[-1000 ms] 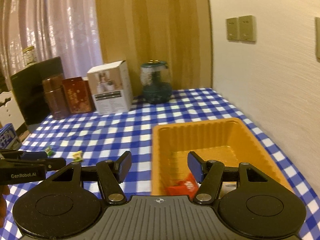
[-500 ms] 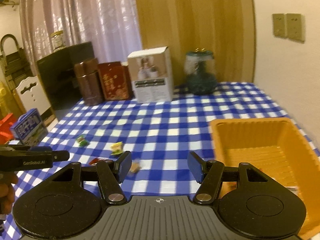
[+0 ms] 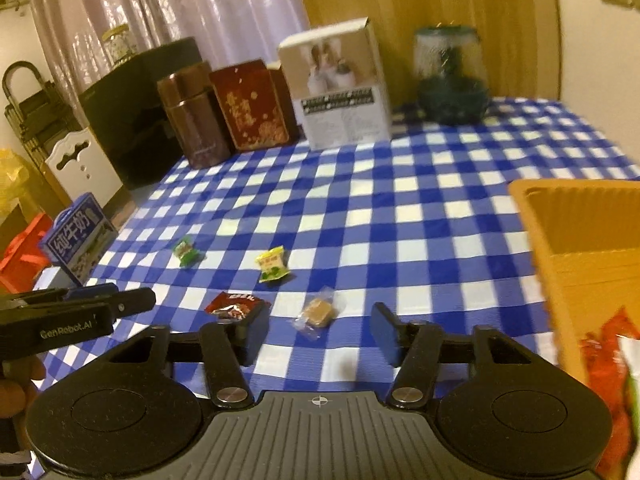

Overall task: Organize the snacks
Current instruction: 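Close the right tool on the clear-wrapped square cake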

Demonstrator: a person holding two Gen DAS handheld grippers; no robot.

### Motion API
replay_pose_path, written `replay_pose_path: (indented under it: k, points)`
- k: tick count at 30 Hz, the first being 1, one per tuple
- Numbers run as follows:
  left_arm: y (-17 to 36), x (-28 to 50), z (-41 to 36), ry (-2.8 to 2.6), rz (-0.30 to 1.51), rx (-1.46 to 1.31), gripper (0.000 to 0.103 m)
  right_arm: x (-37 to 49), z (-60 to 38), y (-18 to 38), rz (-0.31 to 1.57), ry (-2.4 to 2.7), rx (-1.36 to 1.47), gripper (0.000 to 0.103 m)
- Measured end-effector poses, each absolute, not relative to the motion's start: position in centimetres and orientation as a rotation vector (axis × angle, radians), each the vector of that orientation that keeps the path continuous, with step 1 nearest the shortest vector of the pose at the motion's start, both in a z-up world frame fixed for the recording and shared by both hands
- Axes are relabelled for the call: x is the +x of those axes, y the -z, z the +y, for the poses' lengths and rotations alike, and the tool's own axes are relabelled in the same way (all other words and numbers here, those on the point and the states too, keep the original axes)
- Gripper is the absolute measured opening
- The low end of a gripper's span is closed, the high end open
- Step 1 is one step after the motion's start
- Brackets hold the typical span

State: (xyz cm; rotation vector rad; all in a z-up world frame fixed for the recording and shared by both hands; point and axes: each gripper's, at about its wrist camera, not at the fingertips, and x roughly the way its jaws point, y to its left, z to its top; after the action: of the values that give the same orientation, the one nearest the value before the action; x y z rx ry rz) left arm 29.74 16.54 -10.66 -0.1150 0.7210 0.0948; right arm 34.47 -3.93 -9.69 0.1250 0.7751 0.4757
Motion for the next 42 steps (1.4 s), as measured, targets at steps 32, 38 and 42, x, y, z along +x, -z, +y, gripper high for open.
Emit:
replay_pose_path:
  k: [32, 38, 42]
  points:
    - [12.8, 32.2, 16.7, -0.069, 0.777, -0.11, 0.052, 39.7, -0.1, 14.7, 0.834, -0.434, 0.133, 0.035]
    - [13.1, 32.4, 16.7, -0.07, 0.788, -0.104, 0.052, 40.2, 0.6, 14.8, 0.816, -0.423, 0.086, 0.035]
    - [13.2, 32.5, 16.5, -0.055, 0.797, -0.101, 0.052, 40.1, 0.6, 14.7, 0.828, -0.441, 0.037, 0.025]
